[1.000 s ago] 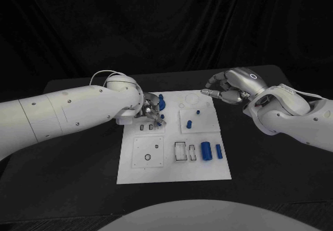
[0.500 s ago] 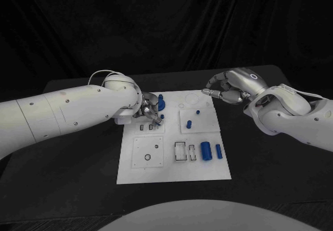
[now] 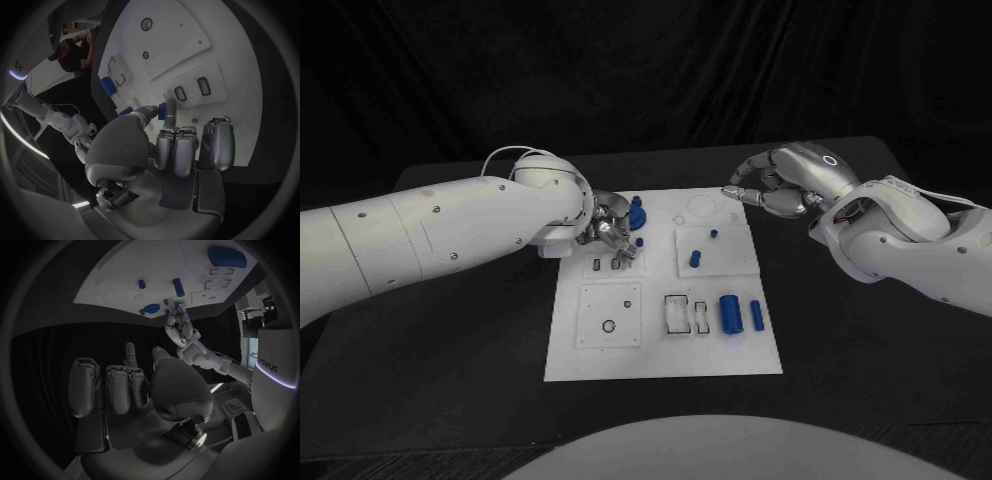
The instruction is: Assemble the parts on the task board
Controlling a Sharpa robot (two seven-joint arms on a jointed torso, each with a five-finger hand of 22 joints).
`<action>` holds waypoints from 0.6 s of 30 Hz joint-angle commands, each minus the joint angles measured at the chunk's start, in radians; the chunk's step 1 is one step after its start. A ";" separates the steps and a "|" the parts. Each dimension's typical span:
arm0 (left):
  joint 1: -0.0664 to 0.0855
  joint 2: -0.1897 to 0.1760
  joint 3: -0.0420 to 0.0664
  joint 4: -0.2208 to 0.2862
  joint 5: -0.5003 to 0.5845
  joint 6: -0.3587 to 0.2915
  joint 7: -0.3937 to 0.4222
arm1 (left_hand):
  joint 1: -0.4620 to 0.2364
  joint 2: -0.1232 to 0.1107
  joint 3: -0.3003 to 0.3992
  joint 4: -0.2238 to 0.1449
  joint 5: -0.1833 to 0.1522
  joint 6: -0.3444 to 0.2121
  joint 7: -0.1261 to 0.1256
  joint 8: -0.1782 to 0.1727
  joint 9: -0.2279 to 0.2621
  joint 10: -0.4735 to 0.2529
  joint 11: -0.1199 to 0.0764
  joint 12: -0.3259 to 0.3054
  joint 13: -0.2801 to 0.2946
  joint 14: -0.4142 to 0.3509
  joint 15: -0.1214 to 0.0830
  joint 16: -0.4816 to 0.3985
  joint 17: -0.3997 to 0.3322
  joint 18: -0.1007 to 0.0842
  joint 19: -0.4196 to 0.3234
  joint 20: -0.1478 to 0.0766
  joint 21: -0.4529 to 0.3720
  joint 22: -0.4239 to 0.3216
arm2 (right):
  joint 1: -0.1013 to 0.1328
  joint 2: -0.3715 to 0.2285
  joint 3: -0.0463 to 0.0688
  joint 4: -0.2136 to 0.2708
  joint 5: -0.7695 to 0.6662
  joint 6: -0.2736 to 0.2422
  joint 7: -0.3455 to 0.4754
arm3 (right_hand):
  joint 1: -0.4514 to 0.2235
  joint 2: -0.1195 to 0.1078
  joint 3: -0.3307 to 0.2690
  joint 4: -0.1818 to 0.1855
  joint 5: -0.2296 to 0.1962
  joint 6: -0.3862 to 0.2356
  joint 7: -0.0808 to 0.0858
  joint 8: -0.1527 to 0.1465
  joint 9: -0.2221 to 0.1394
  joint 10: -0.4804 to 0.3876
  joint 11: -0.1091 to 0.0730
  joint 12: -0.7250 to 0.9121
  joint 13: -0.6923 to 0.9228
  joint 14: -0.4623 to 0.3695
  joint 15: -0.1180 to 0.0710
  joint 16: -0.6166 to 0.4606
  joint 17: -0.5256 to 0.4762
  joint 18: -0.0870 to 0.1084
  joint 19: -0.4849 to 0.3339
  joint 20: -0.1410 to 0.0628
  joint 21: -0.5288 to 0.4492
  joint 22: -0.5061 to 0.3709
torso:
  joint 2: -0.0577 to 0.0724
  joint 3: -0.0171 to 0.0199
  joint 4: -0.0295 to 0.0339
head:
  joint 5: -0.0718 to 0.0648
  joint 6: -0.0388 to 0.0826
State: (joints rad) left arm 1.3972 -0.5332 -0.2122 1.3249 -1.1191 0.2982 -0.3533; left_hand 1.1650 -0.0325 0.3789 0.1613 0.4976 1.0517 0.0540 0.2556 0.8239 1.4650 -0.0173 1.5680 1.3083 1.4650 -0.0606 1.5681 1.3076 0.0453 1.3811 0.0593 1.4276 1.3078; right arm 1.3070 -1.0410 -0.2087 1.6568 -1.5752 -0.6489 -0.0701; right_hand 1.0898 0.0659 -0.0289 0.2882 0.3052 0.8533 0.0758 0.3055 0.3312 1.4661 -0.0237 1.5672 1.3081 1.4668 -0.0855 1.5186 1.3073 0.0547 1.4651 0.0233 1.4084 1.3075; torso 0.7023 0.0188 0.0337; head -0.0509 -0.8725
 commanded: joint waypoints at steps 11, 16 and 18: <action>0.001 -0.121 0.001 0.102 0.000 -0.069 -0.012 | -0.039 -0.020 0.112 -0.069 -0.008 0.028 -0.012 -0.003 0.017 0.106 -0.002 0.003 0.262 0.106 0.003 0.003 0.263 0.014 -0.005 -0.003 -0.010 0.090 | -0.004 -0.010 0.001 0.007 -0.002 0.026 -0.023 | 0.011 0.000 0.000 0.001 0.009 0.001 -0.002 -0.004 -0.002 0.105 0.003 0.004 0.263 0.086 0.004 -0.005 0.176 -0.015 0.038 0.007 -0.009 0.211 | 0.000 0.0000 -0.0002 | 0.011 0.000; 0.002 -0.160 0.001 0.138 0.000 -0.081 -0.027 | -0.047 -0.025 0.125 -0.076 -0.024 0.032 -0.015 -0.002 0.025 0.106 -0.006 0.003 0.262 0.106 0.000 0.003 0.263 0.012 0.005 -0.005 -0.004 0.098 | -0.006 -0.012 0.001 0.007 -0.002 0.034 -0.027 | 0.012 0.000 0.000 0.001 0.009 0.002 -0.003 -0.004 -0.002 0.105 0.003 0.004 0.263 0.086 0.004 -0.006 0.175 -0.014 0.037 0.007 -0.011 0.211 | 0.001 0.0012 -0.0005 | 0.021 0.000; 0.002 -0.174 0.001 0.153 0.000 -0.085 -0.036 | -0.053 -0.025 0.129 -0.076 -0.030 0.034 -0.016 -0.002 0.028 0.106 -0.007 0.003 0.262 0.106 -0.002 0.003 0.263 0.011 0.010 -0.007 -0.001 0.102 | -0.008 -0.012 0.001 0.007 -0.002 0.037 -0.029 | 0.012 0.001 0.000 0.001 0.010 0.002 -0.003 -0.004 -0.002 0.105 0.003 0.004 0.263 0.086 0.004 -0.006 0.174 -0.014 0.037 0.007 -0.011 0.211 | 0.000 0.0006 0.0016 | 0.023 0.000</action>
State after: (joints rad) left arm 1.3978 -0.7054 -0.2122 1.4699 -1.1195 0.2371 -0.3722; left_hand 1.1236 -0.0571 0.4453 0.1420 0.4708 1.0742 0.0487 0.2555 0.8513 1.4649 -0.0174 1.5680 1.3082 1.4651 -0.0606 1.5681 1.3075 0.0454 1.3868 0.0537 1.4231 1.3077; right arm 1.3015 -1.0514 -0.2087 1.6621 -1.5751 -0.6255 -0.0767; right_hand 1.0897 0.0659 -0.0289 0.2882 0.3090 0.8528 0.0762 0.3055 0.3304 1.4661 -0.0237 1.5672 1.3078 1.4668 -0.0855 1.5186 1.3073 0.0546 1.4650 0.0233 1.4037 1.3073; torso 0.7026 0.0194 0.0333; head -0.0303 -0.8725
